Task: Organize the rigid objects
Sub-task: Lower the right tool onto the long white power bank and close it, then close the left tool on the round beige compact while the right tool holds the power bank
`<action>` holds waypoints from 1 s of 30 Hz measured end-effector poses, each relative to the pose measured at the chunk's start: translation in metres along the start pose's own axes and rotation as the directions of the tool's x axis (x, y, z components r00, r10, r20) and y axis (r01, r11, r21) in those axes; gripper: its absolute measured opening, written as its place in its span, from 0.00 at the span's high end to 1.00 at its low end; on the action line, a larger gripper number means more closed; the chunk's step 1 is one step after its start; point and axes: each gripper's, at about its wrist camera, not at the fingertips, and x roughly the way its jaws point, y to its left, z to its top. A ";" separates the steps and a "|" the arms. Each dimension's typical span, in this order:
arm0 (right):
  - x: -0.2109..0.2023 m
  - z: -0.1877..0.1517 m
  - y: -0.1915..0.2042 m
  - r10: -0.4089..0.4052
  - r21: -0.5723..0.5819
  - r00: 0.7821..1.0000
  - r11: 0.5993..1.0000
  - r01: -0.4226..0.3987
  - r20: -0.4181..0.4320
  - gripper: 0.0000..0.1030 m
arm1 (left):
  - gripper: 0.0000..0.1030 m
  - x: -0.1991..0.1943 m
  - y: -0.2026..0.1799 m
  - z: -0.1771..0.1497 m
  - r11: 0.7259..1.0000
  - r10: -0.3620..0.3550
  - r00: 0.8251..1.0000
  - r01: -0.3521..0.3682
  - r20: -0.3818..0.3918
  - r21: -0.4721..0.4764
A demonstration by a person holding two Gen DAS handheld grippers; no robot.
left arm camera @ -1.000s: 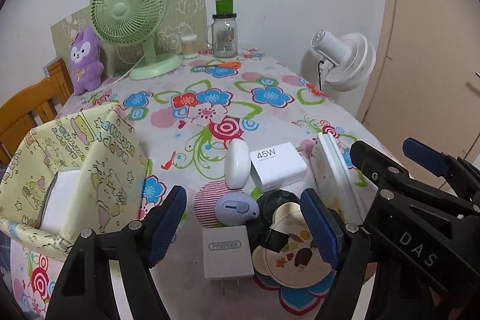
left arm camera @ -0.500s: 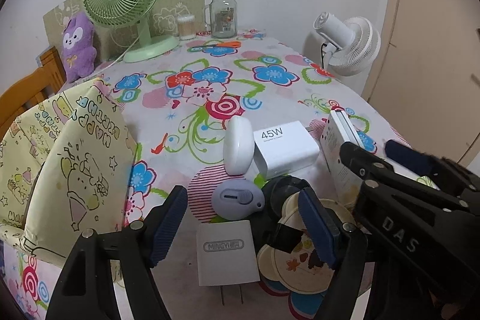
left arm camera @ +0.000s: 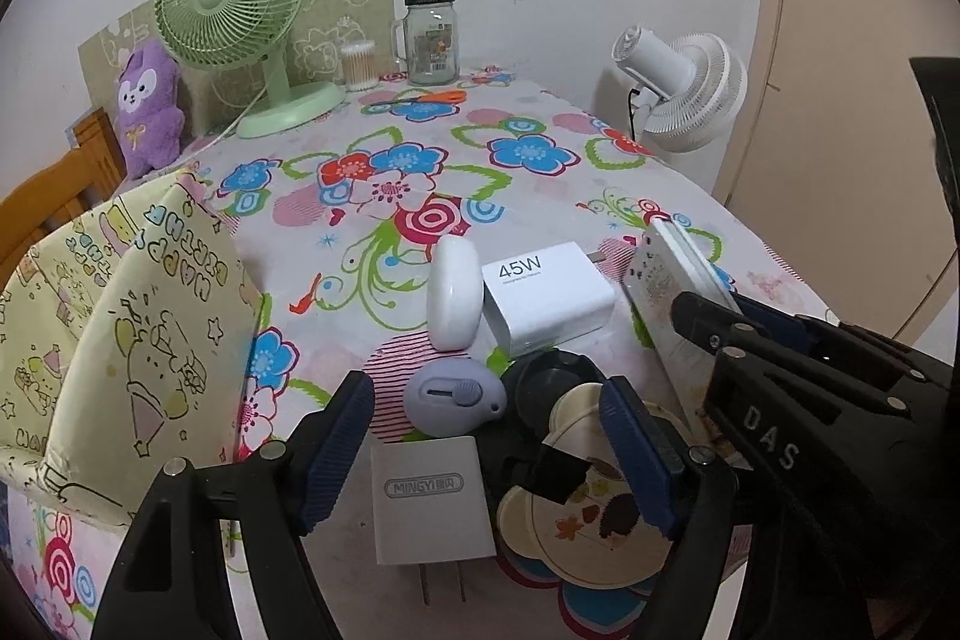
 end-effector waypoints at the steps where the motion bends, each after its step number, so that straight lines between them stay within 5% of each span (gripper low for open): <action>1: -0.002 0.000 -0.001 0.000 0.005 1.000 1.000 0.000 0.004 0.77 | 0.22 -0.001 0.000 0.000 1.000 0.001 1.000 -0.001 0.003 0.001; 15: -0.033 -0.012 -0.011 -0.017 0.002 0.999 1.000 0.017 0.042 0.77 | 0.08 -0.021 -0.019 -0.011 0.999 -0.046 0.998 0.045 0.040 0.017; 30: -0.039 -0.033 -0.029 -0.035 0.012 0.999 0.999 0.035 0.020 0.77 | 0.06 -0.012 -0.046 -0.029 1.000 -0.016 0.999 0.015 0.030 0.019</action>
